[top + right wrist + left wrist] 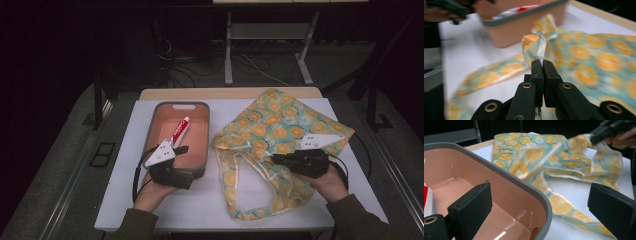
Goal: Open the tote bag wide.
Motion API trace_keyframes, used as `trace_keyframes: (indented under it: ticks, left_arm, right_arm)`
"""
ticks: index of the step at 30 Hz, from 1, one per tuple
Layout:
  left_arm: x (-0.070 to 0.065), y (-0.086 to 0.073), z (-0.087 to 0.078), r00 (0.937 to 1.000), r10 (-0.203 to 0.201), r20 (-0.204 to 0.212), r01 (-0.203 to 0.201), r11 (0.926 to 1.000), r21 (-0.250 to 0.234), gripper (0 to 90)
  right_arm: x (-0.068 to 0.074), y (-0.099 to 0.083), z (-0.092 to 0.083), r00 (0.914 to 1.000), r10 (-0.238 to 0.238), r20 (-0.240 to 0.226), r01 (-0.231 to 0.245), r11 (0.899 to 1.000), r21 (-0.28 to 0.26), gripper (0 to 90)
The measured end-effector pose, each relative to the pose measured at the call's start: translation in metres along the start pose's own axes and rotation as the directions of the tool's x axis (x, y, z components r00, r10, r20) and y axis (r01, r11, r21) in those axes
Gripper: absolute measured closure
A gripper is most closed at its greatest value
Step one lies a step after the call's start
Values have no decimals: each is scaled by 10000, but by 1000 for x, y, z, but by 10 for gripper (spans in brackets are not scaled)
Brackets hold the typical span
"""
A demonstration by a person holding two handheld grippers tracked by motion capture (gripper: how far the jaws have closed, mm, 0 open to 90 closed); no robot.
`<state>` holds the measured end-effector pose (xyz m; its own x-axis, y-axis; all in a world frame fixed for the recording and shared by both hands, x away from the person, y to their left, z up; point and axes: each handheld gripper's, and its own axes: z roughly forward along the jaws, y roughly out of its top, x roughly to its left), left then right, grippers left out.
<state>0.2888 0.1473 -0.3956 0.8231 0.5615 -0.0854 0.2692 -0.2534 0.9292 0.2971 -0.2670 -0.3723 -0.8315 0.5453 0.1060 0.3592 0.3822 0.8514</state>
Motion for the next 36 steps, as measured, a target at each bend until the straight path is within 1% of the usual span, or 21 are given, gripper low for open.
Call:
trace_keyframes:
  ticks: [3,7,10,13,15,17,19,22,26,27,28,30,31,33,34,36]
  left_arm:
    - [0,0,0,10000,-3,0,3,10000,3,41]
    - [0,0,0,10000,-15,-2,15,10000,-8,41]
    - [0,0,0,10000,-32,0,32,10000,-27,42]
    - [0,0,0,10000,-20,-18,20,10000,-12,42]
    - [0,0,0,10000,-19,-20,19,10000,-15,42]
    - [0,0,0,10000,-24,-21,24,10000,-24,43]
    - [0,0,0,10000,-28,-18,28,10000,-25,43]
    - [0,0,0,10000,-27,-7,27,10000,-26,43]
    - [0,0,0,10000,-42,1,42,10000,-47,43]
    - [0,0,0,10000,-54,4,54,10000,-56,43]
    - [1,0,0,10000,-69,9,69,10000,-71,43]
    - [1,0,0,10000,-81,18,81,9999,-82,43]
    - [1,0,0,10000,-87,19,88,9999,-85,42]
    - [1,0,0,10000,-91,20,91,9999,-84,42]
    - [1,0,0,9999,-96,31,96,9999,-89,42]
    - [1,0,0,9999,-112,47,113,9999,-95,42]
  right_arm:
    - [-19,-5,-8,9975,371,608,-370,9993,-21,879]
    - [-43,-13,-15,9876,894,1288,-902,9959,-1,879]
    - [-56,-19,-15,9778,1169,1738,-1202,9927,90,879]
    - [-70,-24,-13,9643,1490,2191,-1566,9875,176,879]
    - [-79,-28,-11,9536,1712,2475,-1814,9832,187,878]
    - [-87,-33,-7,9434,1918,2707,-2075,9778,302,878]
    - [-94,-40,-2,9335,2007,2972,-2259,9727,528,878]
    - [-102,-49,5,9244,2148,3153,-2558,9621,948,878]
    - [-110,-59,12,9146,2286,3337,-2914,9445,1518,851]
    - [-110,-60,13,9137,2352,3313,-2998,9406,1592,836]
    - [-111,-62,14,9140,2327,3325,-3001,9390,1679,806]
    - [-111,-62,15,9114,2410,3337,-3075,9375,1627,701]
    - [-111,-62,14,9113,2542,3240,-3133,9386,1447,644]
    - [-110,-58,9,9068,2733,3211,-3191,9425,991,511]
    - [-109,-55,6,9072,2851,3095,-3245,9422,834,467]
    - [-105,-50,1,9094,2829,3049,-3137,9479,560,396]
